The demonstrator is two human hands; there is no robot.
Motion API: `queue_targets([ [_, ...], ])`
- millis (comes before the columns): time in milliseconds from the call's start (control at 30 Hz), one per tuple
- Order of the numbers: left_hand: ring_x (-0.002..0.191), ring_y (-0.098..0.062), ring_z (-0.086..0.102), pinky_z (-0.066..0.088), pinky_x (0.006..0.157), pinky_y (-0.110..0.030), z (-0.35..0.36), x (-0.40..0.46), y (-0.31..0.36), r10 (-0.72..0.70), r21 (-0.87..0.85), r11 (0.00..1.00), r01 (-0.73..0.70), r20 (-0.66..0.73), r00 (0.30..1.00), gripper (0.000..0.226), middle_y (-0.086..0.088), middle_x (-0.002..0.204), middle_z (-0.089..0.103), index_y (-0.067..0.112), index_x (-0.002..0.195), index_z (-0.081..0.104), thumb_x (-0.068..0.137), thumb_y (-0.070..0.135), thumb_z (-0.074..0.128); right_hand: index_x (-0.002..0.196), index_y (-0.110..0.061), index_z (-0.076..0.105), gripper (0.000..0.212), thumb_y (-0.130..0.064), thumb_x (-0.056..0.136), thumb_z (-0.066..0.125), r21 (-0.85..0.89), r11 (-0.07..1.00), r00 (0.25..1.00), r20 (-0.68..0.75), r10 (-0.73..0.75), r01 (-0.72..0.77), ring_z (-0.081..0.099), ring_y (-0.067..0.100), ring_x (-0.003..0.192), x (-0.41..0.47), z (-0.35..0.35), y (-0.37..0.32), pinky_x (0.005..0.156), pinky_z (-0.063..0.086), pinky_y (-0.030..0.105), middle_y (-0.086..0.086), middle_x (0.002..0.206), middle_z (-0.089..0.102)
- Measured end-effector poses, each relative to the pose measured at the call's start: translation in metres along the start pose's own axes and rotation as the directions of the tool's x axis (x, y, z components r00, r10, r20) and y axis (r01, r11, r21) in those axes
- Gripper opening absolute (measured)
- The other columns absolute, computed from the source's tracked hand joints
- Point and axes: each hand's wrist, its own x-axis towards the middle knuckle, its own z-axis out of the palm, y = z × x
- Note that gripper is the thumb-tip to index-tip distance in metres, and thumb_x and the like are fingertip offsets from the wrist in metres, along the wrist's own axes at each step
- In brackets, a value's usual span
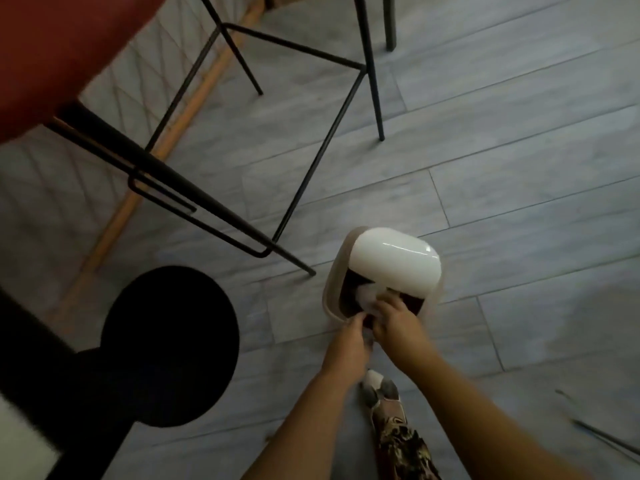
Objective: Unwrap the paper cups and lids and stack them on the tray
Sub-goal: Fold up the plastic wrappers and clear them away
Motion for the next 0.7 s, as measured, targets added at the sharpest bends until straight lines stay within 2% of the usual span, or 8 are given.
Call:
queue_targets([
  [100, 0.125, -0.021, 0.045, 0.037, 0.096, -0.023, 0.008, 0.010, -0.003, -0.016, -0.015, 1.000, 0.017, 0.038, 0.999, 0.050, -0.006, 0.142, 0.044, 0.022, 0.146, 0.029, 0.099, 0.012, 0.043, 0.152, -0.022, 0.008, 0.066, -0.024, 0.097, 0.045, -0.163, 0.987, 0.993, 0.112, 0.029, -0.010, 0.021, 0.034, 0.141, 0.017, 0.016, 0.011, 0.112, 0.027, 0.038, 0.010, 0.158, 0.011],
  [200, 0.127, -0.024, 0.045, 0.040, 0.101, -0.032, 0.011, 0.013, -0.006, -0.034, 0.031, 0.999, 0.032, 0.046, 0.998, 0.053, -0.007, 0.143, 0.045, 0.022, 0.147, 0.028, 0.097, 0.012, 0.045, 0.148, -0.031, 0.024, 0.053, -0.026, 0.099, 0.043, -0.232, 0.973, 0.984, 0.178, 0.022, 0.021, 0.010, 0.036, 0.144, 0.023, 0.022, 0.017, 0.115, 0.024, 0.042, 0.007, 0.159, -0.004],
  [233, 0.128, -0.025, 0.045, 0.039, 0.102, -0.032, 0.010, 0.011, -0.005, -0.039, 0.039, 0.999, 0.037, 0.046, 0.998, 0.054, -0.007, 0.144, 0.044, 0.023, 0.148, 0.026, 0.098, 0.013, 0.045, 0.145, -0.031, 0.032, 0.049, -0.023, 0.098, 0.044, -0.184, 0.983, 0.988, 0.156, 0.016, 0.013, 0.015, 0.033, 0.144, 0.021, 0.020, 0.015, 0.116, 0.024, 0.040, 0.007, 0.159, 0.000],
  [300, 0.129, -0.024, 0.043, 0.037, 0.100, -0.030, 0.008, 0.004, -0.002, -0.038, 0.039, 0.999, 0.036, 0.032, 0.999, 0.054, -0.006, 0.146, 0.041, 0.023, 0.148, 0.025, 0.098, 0.013, 0.044, 0.139, -0.025, 0.043, 0.043, -0.017, 0.097, 0.047, -0.093, 0.996, 0.998, 0.066, 0.008, -0.002, 0.034, 0.024, 0.137, 0.012, 0.011, 0.010, 0.112, 0.028, 0.030, 0.006, 0.154, 0.024],
  [400, 0.127, -0.021, 0.044, 0.037, 0.095, -0.024, 0.000, -0.020, 0.014, -0.012, -0.004, 1.000, 0.012, -0.029, 1.000, 0.050, -0.006, 0.144, 0.041, 0.022, 0.146, 0.029, 0.098, 0.014, 0.044, 0.127, -0.020, 0.058, 0.035, -0.009, 0.095, 0.048, 0.005, 1.000, 0.999, -0.019, -0.028, 0.028, 0.055, 0.017, 0.113, -0.012, -0.016, -0.001, 0.087, 0.038, 0.014, 0.004, 0.130, 0.056],
  [467, 0.124, -0.019, 0.047, 0.039, 0.094, -0.023, -0.008, -0.043, 0.032, 0.007, -0.048, 0.999, -0.011, -0.089, 0.996, 0.045, -0.004, 0.142, 0.043, 0.020, 0.142, 0.035, 0.098, 0.015, 0.044, 0.117, -0.021, 0.064, 0.032, -0.005, 0.094, 0.048, 0.055, 0.996, 0.996, -0.056, -0.068, 0.071, 0.056, 0.010, 0.097, -0.035, -0.036, -0.013, 0.070, 0.036, 0.006, 0.002, 0.117, 0.062],
  [600, 0.118, -0.015, 0.050, 0.042, 0.095, -0.021, -0.034, -0.106, 0.078, 0.058, -0.162, 0.982, -0.093, -0.205, 0.977, 0.041, -0.004, 0.137, 0.047, 0.020, 0.136, 0.040, 0.096, 0.013, 0.045, 0.089, -0.035, 0.064, 0.031, -0.005, 0.090, 0.057, 0.190, 0.962, 0.966, -0.204, -0.157, 0.196, 0.061, 0.006, 0.088, -0.089, -0.090, -0.054, 0.066, 0.041, 0.004, -0.008, 0.097, 0.064],
  [700, 0.112, -0.012, 0.049, 0.034, 0.083, -0.005, -0.060, -0.167, 0.116, 0.132, -0.251, 0.945, -0.208, -0.287, 0.949, 0.042, -0.007, 0.133, 0.048, 0.014, 0.136, 0.037, 0.095, 0.011, 0.047, 0.079, -0.044, 0.062, 0.046, 0.002, 0.085, 0.060, 0.192, 0.923, 0.909, -0.324, -0.262, 0.334, 0.061, -0.004, 0.084, -0.133, -0.141, -0.100, 0.063, 0.043, 0.002, -0.024, 0.083, 0.063],
])
